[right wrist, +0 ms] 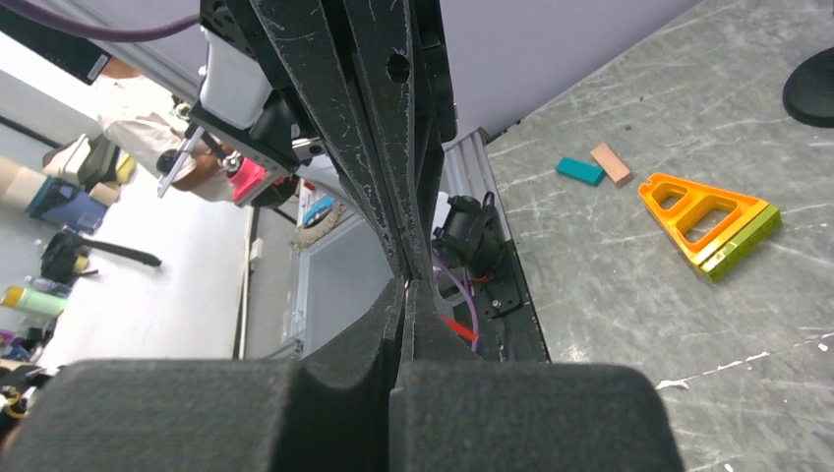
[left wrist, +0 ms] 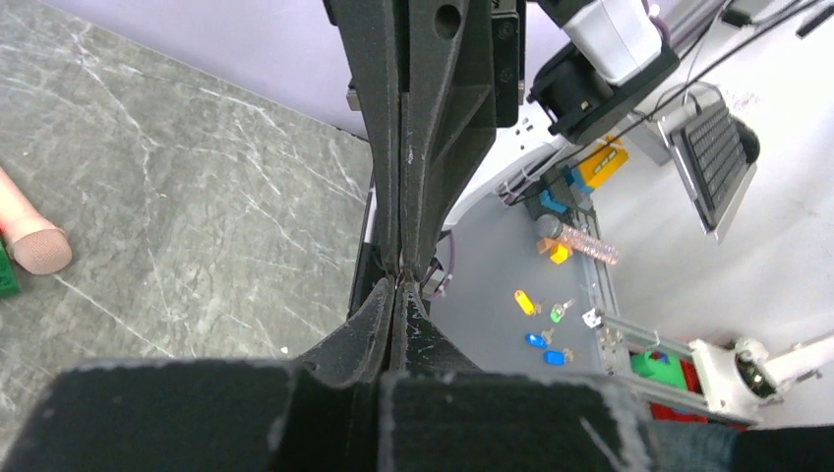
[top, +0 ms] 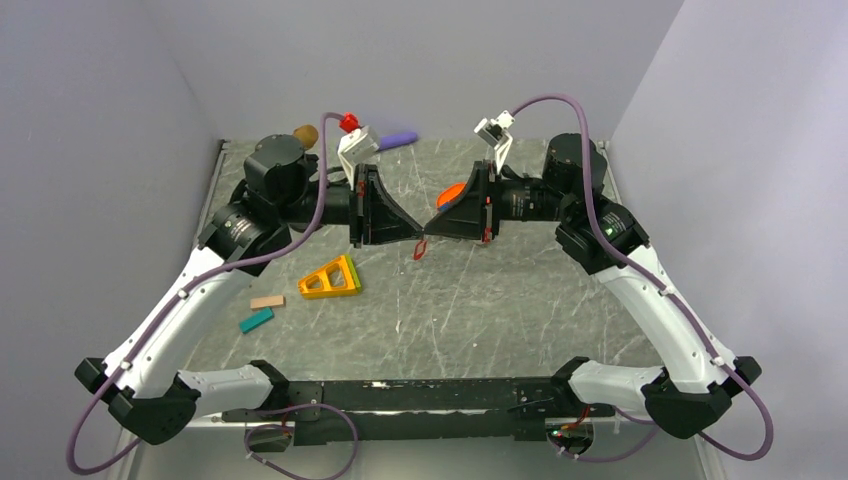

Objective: Remove the keys from the keyring

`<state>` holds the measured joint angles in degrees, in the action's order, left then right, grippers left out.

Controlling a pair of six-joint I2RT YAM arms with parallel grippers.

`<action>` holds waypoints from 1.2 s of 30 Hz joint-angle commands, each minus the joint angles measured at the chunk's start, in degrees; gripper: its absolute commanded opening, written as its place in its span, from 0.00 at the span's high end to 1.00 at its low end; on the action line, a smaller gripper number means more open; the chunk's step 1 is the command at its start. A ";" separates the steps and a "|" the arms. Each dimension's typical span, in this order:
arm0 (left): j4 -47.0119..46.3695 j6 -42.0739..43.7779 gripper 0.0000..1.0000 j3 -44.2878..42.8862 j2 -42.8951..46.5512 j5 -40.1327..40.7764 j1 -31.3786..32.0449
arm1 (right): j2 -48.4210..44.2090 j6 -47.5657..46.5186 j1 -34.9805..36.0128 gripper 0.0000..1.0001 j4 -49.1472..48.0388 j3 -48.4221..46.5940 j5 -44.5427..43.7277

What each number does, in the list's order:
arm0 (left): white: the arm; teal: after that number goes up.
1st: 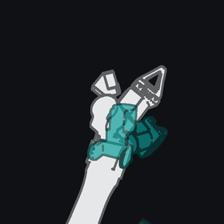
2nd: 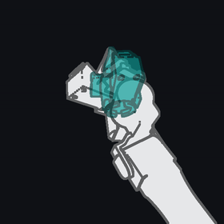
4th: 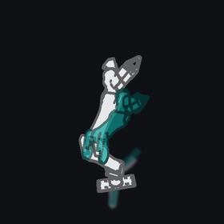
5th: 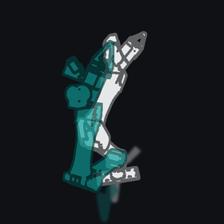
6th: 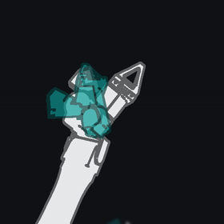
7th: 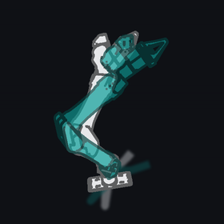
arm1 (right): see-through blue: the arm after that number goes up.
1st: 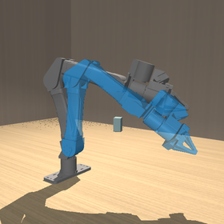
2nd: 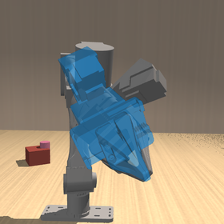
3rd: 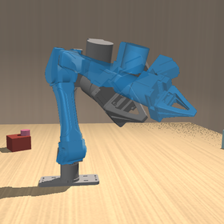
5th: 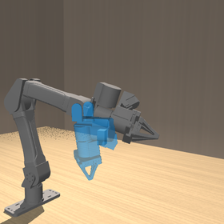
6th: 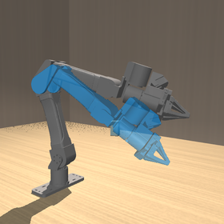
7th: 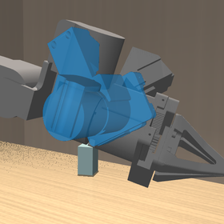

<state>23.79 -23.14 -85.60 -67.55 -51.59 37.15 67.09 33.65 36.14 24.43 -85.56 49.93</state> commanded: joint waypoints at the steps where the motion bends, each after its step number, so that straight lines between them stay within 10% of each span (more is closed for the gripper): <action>1: -9.44 -6.52 1.00 2.05 1.59 6.39 0.37 | 0.36 2.14 0.51 1.00 -8.13 0.63 -2.01; 36: -22.28 -16.78 1.00 -4.57 3.29 29.18 3.58 | 5.65 11.03 2.00 1.00 -31.62 -4.00 -6.52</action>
<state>9.04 -38.52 -87.92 -63.22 -25.45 38.81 71.35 43.03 36.58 -5.30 -88.29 40.97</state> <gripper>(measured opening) 0.011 0.011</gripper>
